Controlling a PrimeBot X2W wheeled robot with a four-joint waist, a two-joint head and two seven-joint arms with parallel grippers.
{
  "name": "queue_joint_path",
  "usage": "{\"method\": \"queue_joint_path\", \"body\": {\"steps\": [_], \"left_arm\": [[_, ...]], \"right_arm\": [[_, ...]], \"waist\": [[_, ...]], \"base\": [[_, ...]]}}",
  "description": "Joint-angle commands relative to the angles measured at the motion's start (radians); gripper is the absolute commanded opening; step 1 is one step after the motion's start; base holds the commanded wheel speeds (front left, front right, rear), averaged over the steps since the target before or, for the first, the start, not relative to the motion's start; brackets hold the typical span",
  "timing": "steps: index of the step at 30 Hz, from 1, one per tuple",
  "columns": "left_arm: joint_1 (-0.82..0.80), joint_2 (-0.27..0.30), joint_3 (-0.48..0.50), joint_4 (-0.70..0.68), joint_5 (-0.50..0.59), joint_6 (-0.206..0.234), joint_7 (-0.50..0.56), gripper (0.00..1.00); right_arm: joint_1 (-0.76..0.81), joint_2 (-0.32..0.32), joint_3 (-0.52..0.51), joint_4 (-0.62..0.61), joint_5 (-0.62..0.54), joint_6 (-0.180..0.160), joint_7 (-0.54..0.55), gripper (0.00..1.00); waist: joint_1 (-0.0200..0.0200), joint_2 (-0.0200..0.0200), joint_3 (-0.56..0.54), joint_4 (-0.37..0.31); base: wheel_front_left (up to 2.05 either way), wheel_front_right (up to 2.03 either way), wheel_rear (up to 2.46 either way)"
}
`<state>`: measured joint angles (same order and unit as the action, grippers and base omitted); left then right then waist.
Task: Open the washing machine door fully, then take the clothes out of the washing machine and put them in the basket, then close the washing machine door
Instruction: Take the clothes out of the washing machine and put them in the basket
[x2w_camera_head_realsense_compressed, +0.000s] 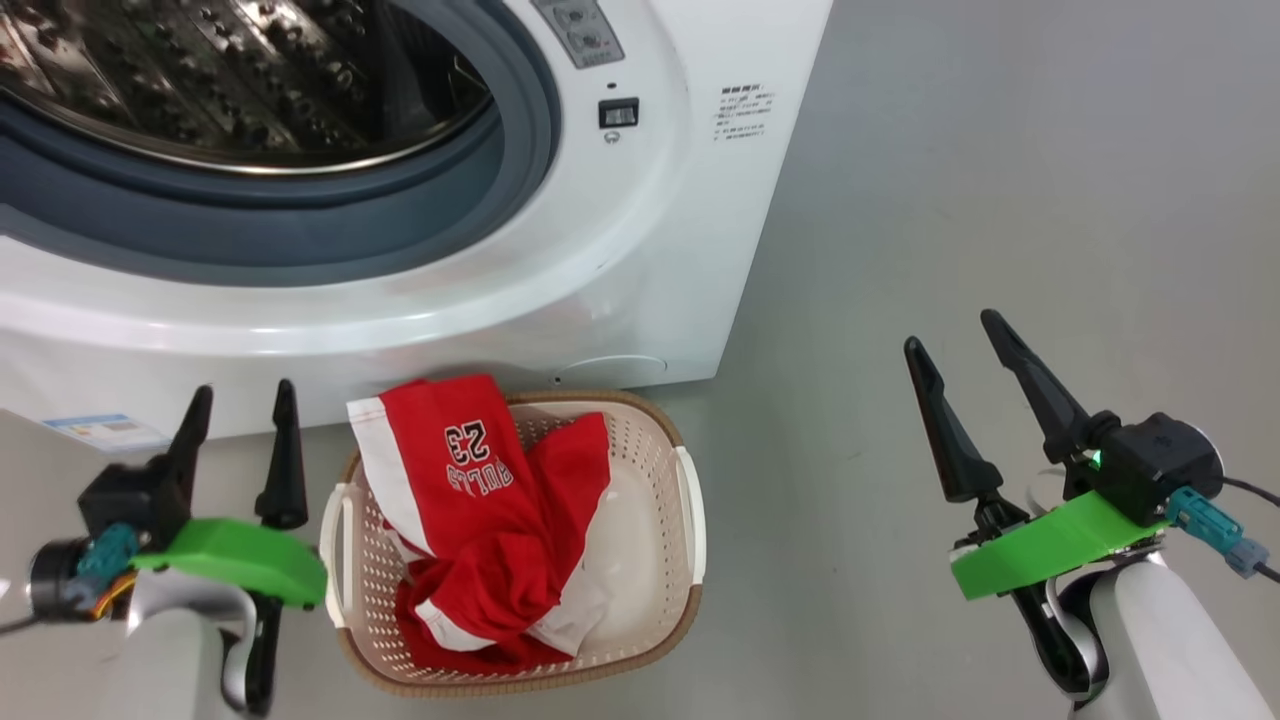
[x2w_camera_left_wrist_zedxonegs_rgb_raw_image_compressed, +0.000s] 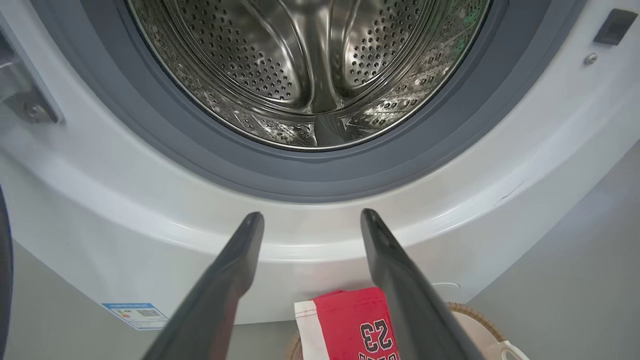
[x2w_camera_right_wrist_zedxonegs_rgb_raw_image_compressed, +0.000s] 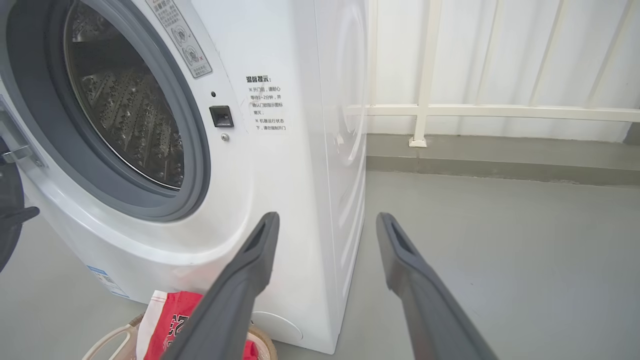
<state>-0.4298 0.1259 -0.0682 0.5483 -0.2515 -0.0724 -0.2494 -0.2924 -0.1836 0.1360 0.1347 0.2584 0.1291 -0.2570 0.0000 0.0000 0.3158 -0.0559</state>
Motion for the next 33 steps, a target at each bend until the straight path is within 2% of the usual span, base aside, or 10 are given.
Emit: {"method": "queue_joint_path", "body": {"steps": [1, 12, 33], "left_arm": [[0.026, 0.028, 0.045, -0.046, 0.021, 0.001, -0.012, 1.0], [0.152, -0.007, 0.148, -0.22, 0.09, -0.009, -0.012, 1.0], [0.35, -0.057, 0.245, -0.435, 0.123, -0.027, -0.012, 1.0]], "right_arm": [[0.02, -0.003, 0.015, -0.023, 0.023, 0.002, -0.005, 1.0], [0.07, -0.012, -0.005, -0.026, 0.032, 0.002, -0.005, 1.0], [0.149, -0.016, -0.034, -0.031, 0.041, 0.002, -0.005, 1.0]], "waist": [[0.0, 0.0, -0.017, 0.0], [0.0, 0.0, -0.068, 0.007], [0.0, 0.0, -0.144, -0.002]], "base": [[0.0, 0.0, 0.0], [0.0, 0.0, 0.0], [0.0, 0.0, 0.0]]}}
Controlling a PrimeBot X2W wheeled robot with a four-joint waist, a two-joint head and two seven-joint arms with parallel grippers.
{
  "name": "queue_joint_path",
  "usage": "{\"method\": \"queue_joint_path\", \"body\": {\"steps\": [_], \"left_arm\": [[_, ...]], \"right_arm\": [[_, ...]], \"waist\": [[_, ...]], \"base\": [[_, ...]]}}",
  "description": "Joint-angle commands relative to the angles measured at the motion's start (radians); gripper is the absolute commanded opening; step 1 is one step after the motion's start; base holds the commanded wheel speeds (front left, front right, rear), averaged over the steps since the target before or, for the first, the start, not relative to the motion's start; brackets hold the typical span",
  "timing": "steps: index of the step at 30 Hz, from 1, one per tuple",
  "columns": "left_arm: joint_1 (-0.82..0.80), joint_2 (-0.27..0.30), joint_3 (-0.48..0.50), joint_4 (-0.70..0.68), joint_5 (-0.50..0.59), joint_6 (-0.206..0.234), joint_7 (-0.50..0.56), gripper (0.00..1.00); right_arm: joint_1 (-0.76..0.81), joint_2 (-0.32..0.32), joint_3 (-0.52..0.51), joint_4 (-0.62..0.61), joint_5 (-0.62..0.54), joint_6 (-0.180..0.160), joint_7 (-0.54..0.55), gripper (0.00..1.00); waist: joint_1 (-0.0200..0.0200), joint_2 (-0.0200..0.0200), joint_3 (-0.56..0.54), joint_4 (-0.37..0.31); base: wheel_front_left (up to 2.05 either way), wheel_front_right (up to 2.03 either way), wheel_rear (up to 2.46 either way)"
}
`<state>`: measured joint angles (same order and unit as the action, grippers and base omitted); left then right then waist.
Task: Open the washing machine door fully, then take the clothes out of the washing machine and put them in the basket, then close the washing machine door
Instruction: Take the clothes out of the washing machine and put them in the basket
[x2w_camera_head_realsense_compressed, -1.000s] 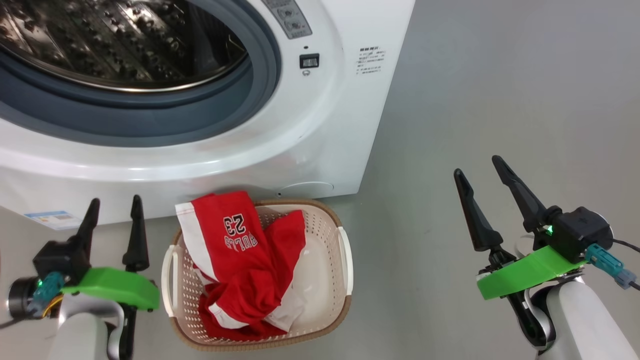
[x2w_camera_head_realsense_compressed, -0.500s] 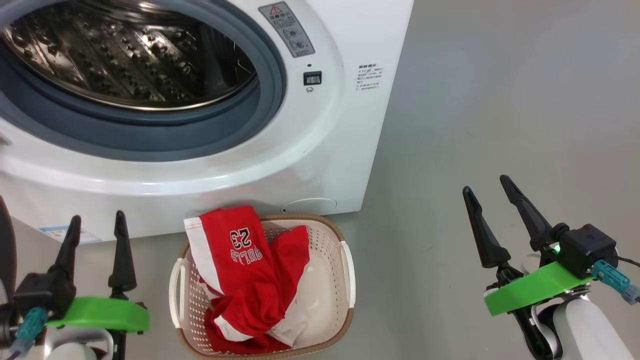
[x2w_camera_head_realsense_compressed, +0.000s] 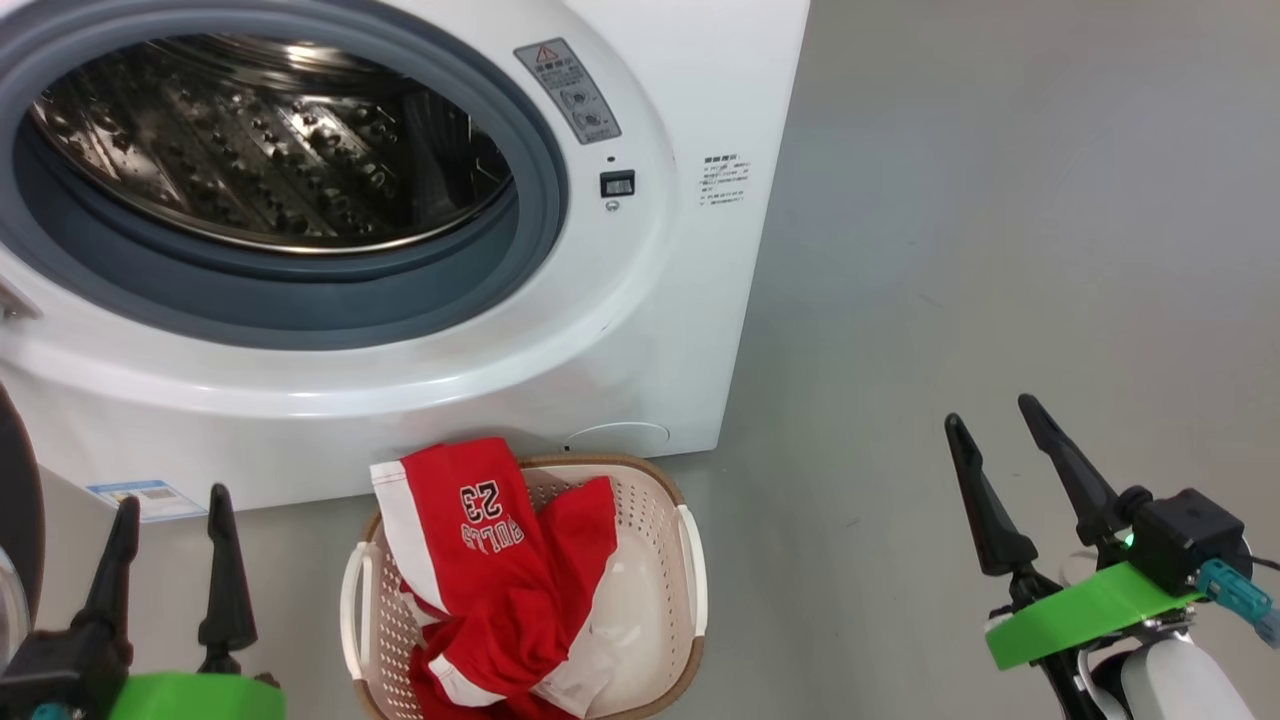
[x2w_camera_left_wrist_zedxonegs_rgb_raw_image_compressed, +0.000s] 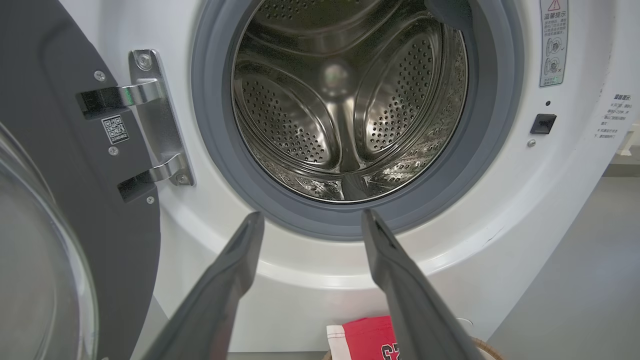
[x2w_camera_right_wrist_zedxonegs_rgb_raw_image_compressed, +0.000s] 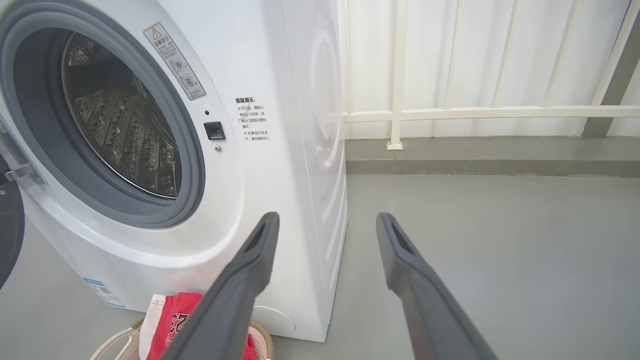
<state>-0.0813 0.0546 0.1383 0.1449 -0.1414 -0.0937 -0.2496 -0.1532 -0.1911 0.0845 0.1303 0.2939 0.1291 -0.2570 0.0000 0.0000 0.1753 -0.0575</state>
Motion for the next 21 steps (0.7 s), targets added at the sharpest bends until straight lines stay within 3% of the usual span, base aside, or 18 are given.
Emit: {"method": "queue_joint_path", "body": {"steps": [1, 21], "left_arm": [[0.009, 0.013, 0.04, -0.036, 0.014, -0.007, -0.012, 1.0], [0.038, -0.001, 0.04, -0.069, 0.023, -0.007, -0.012, 1.0]], "right_arm": [[0.014, -0.009, 0.015, -0.028, 0.006, 0.002, -0.005, 1.0], [0.035, -0.003, 0.004, -0.035, 0.002, 0.002, -0.005, 1.0]], "waist": [[0.0, 0.0, -0.006, -0.001], [0.0, 0.0, -0.013, 0.005]], "base": [[0.0, 0.0, 0.0], [0.0, 0.0, 0.0]]}}
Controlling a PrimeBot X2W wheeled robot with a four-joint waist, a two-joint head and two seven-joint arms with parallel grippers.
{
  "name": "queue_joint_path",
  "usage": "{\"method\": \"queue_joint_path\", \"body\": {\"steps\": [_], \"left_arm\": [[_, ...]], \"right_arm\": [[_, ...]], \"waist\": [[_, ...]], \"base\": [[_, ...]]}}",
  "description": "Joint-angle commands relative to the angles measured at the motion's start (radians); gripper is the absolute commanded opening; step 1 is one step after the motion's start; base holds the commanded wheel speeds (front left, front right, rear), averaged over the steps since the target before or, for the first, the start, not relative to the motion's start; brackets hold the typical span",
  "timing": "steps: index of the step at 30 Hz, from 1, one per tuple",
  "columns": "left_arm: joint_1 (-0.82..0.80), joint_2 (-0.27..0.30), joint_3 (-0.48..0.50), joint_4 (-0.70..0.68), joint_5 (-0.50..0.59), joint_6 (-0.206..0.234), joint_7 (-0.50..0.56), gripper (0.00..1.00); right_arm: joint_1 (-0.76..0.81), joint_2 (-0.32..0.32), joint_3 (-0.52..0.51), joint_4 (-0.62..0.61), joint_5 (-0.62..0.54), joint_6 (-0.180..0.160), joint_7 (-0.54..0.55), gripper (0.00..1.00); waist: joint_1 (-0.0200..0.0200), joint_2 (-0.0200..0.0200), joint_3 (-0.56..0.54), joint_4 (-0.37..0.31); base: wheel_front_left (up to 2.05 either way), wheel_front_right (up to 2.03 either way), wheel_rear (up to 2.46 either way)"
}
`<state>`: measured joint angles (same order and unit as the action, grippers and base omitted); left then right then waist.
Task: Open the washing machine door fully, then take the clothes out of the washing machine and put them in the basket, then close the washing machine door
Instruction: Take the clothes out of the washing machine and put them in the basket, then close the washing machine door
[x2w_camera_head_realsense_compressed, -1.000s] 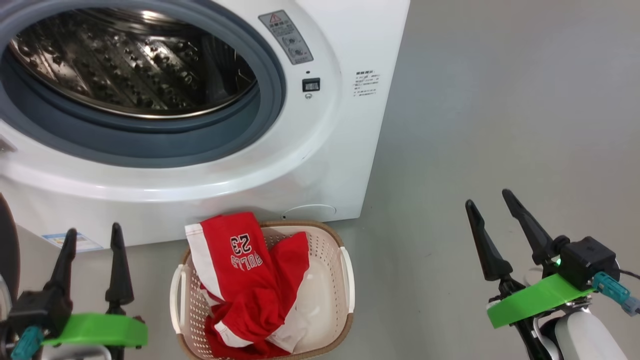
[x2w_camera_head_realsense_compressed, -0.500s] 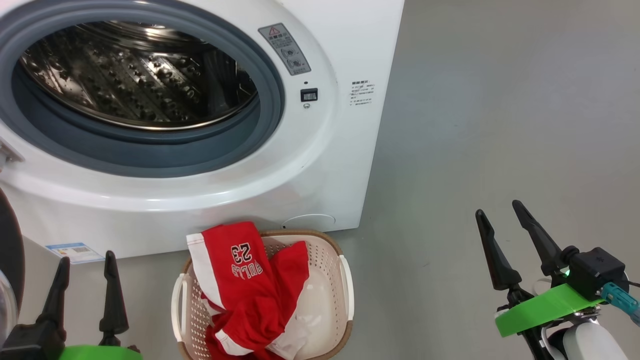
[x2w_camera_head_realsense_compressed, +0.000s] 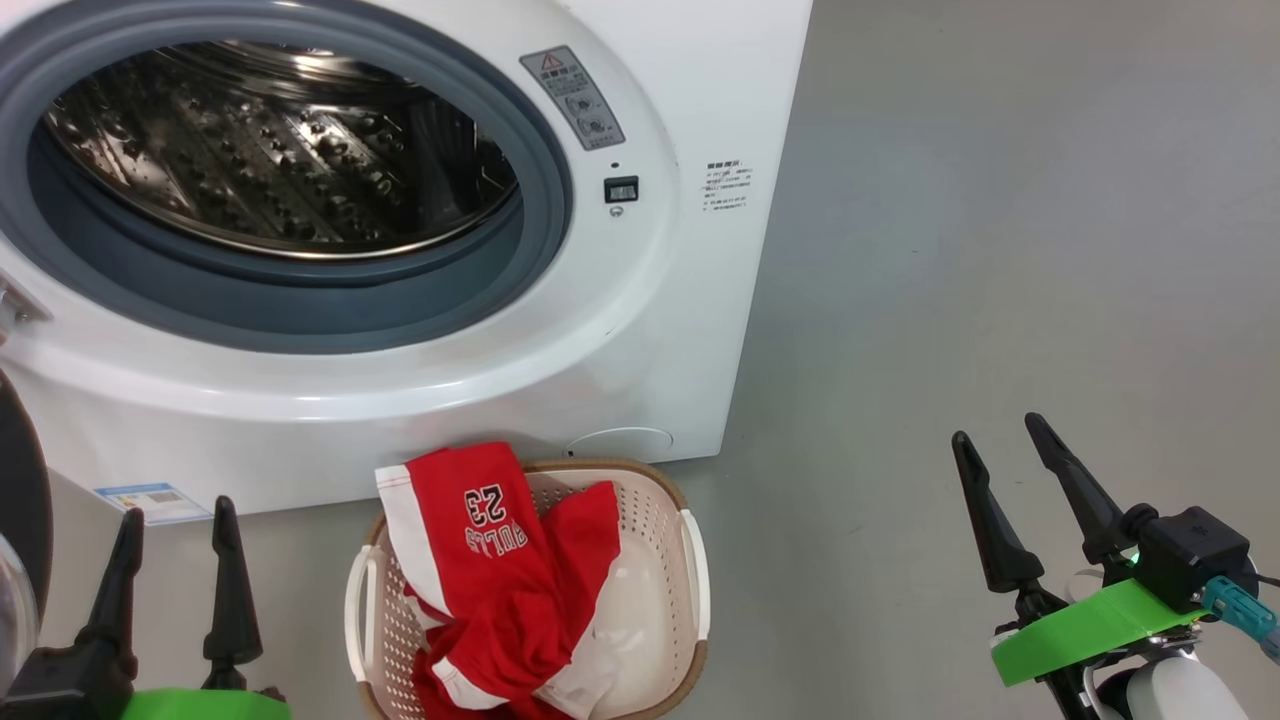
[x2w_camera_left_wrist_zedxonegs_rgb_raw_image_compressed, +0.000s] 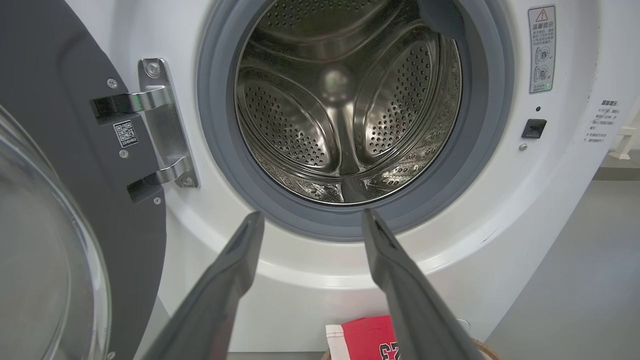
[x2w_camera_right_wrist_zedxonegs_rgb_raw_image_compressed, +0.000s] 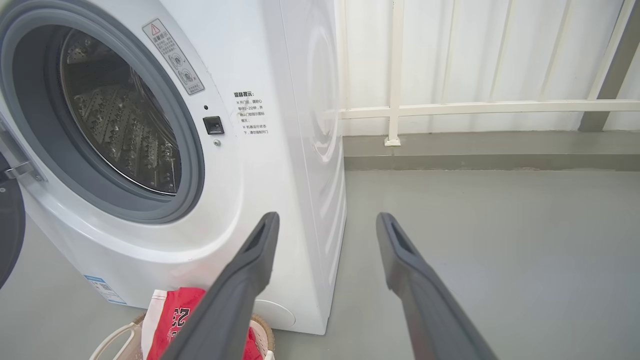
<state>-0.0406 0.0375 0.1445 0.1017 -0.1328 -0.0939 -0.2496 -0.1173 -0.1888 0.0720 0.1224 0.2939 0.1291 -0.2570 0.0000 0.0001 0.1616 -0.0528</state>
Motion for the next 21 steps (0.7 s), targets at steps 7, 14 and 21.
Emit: {"method": "queue_joint_path", "body": {"steps": [7, 14, 21], "left_arm": [[-0.004, 0.015, 0.034, -0.024, 0.019, -0.008, -0.012, 1.0], [-0.004, 0.015, 0.035, -0.023, 0.027, -0.01, -0.012, 1.0], [-0.002, 0.014, 0.033, -0.022, 0.026, -0.01, -0.012, 1.0]], "right_arm": [[-0.004, -0.004, 0.017, -0.024, 0.001, 0.002, -0.005, 1.0], [-0.006, -0.002, 0.019, -0.022, 0.001, 0.002, -0.005, 1.0], [-0.006, -0.001, 0.018, -0.021, 0.001, 0.002, -0.005, 1.0]], "waist": [[0.0, -0.0001, 0.003, 0.001], [0.0, -0.0001, 0.003, -0.001], [0.0, -0.0001, 0.001, -0.001]], "base": [[0.0, 0.0, 0.0], [0.0, 0.0, 0.0], [0.0, 0.0, 0.0]]}}
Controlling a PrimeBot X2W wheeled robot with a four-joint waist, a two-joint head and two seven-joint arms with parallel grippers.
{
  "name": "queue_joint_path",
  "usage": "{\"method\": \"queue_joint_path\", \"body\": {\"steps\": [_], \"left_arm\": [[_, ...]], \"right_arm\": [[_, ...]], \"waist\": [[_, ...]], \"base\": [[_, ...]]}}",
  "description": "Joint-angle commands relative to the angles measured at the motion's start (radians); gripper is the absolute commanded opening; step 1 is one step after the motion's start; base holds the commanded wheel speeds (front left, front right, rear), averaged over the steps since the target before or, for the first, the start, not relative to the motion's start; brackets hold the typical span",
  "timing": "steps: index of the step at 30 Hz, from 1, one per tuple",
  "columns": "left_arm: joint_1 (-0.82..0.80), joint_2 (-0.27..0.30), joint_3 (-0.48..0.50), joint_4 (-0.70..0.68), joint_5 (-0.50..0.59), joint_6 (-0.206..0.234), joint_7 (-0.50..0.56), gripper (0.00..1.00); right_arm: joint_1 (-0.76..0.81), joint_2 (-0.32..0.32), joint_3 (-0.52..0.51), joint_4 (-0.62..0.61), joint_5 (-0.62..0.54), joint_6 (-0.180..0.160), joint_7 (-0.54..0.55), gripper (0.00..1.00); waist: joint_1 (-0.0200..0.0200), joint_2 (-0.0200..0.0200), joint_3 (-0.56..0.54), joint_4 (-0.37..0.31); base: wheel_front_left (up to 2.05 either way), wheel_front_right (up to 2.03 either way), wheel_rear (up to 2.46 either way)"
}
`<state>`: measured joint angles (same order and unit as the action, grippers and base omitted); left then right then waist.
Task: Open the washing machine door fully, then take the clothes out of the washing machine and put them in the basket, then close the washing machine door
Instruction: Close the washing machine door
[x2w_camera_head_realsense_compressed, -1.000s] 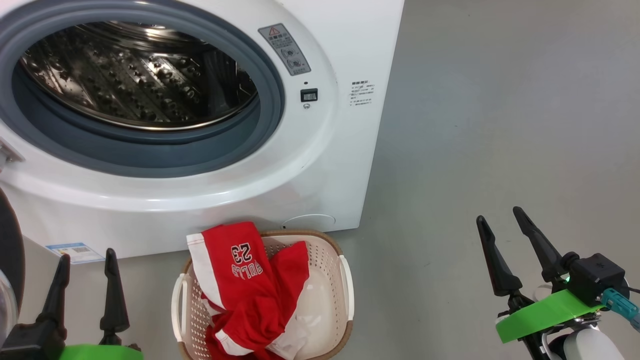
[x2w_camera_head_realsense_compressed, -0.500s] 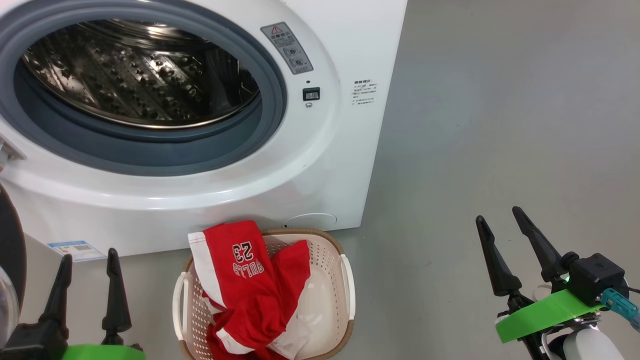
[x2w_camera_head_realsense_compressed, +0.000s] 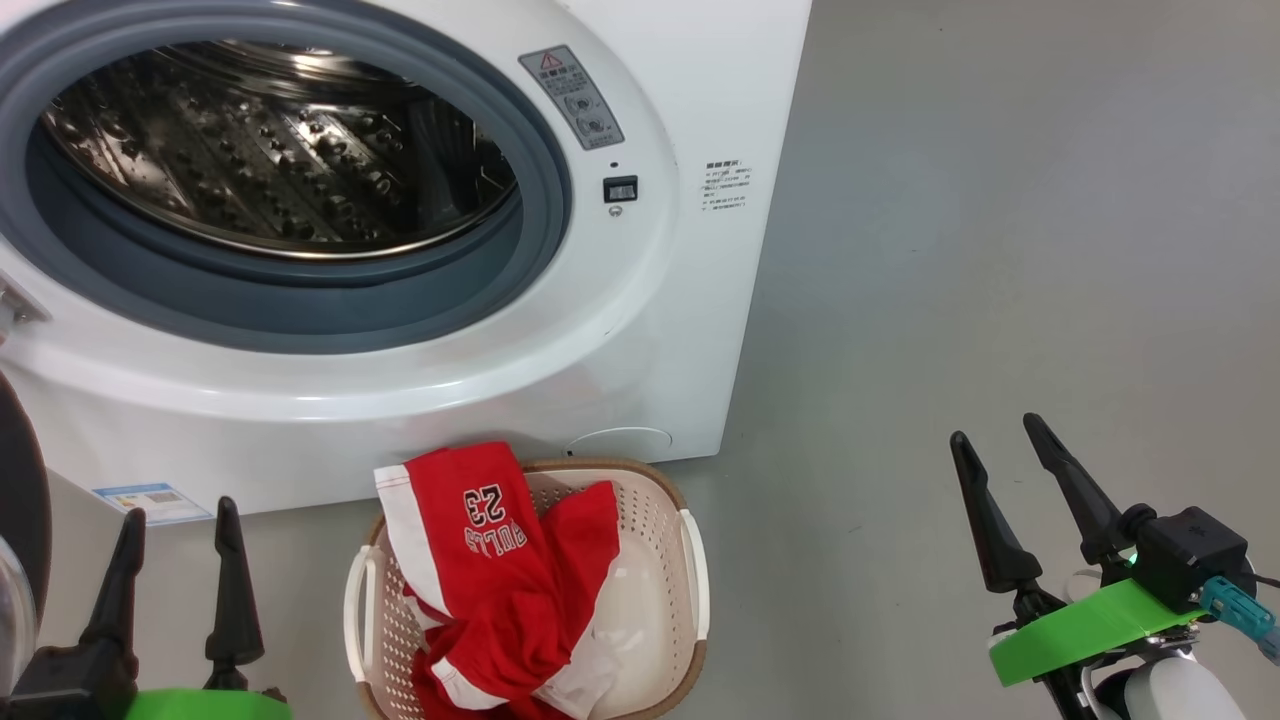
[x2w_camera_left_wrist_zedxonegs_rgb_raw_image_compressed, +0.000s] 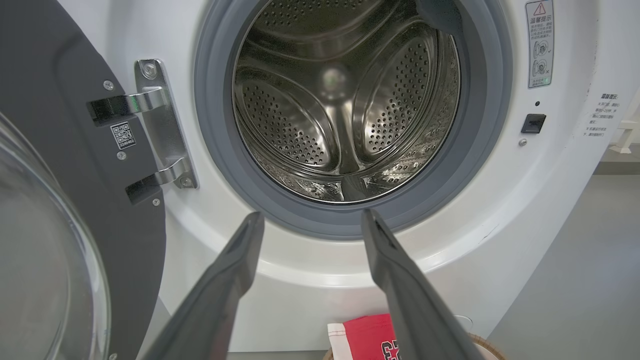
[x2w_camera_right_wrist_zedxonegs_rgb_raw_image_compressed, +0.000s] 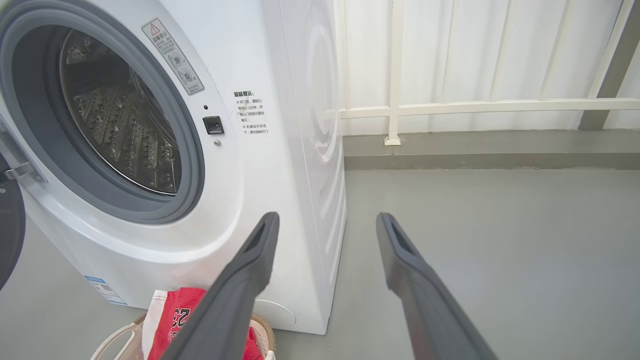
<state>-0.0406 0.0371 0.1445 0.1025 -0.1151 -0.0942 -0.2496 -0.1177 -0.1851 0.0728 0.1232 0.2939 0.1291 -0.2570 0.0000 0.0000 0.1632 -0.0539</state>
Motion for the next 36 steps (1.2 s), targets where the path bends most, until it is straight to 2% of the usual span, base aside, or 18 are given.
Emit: {"method": "queue_joint_path", "body": {"steps": [1, 13, 36], "left_arm": [[-0.002, 0.014, 0.033, -0.022, 0.008, -0.01, -0.012, 1.0], [0.002, 0.014, 0.029, -0.027, 0.005, -0.011, -0.012, 1.0], [0.007, 0.013, 0.029, -0.039, 0.002, -0.01, -0.012, 1.0]], "right_arm": [[-0.006, -0.005, 0.017, -0.022, 0.002, 0.002, -0.005, 1.0], [-0.005, -0.006, 0.018, -0.023, 0.002, 0.002, -0.005, 1.0], [-0.007, -0.008, 0.017, -0.028, 0.002, 0.002, -0.005, 1.0]], "waist": [[0.0, 0.0, 0.0, 0.0], [0.0, 0.0, -0.001, 0.003], [0.0, 0.0, 0.007, 0.007]], "base": [[0.0, 0.0, 0.0], [-0.12, 0.12, 0.0], [-0.86, 0.86, 0.0]]}}
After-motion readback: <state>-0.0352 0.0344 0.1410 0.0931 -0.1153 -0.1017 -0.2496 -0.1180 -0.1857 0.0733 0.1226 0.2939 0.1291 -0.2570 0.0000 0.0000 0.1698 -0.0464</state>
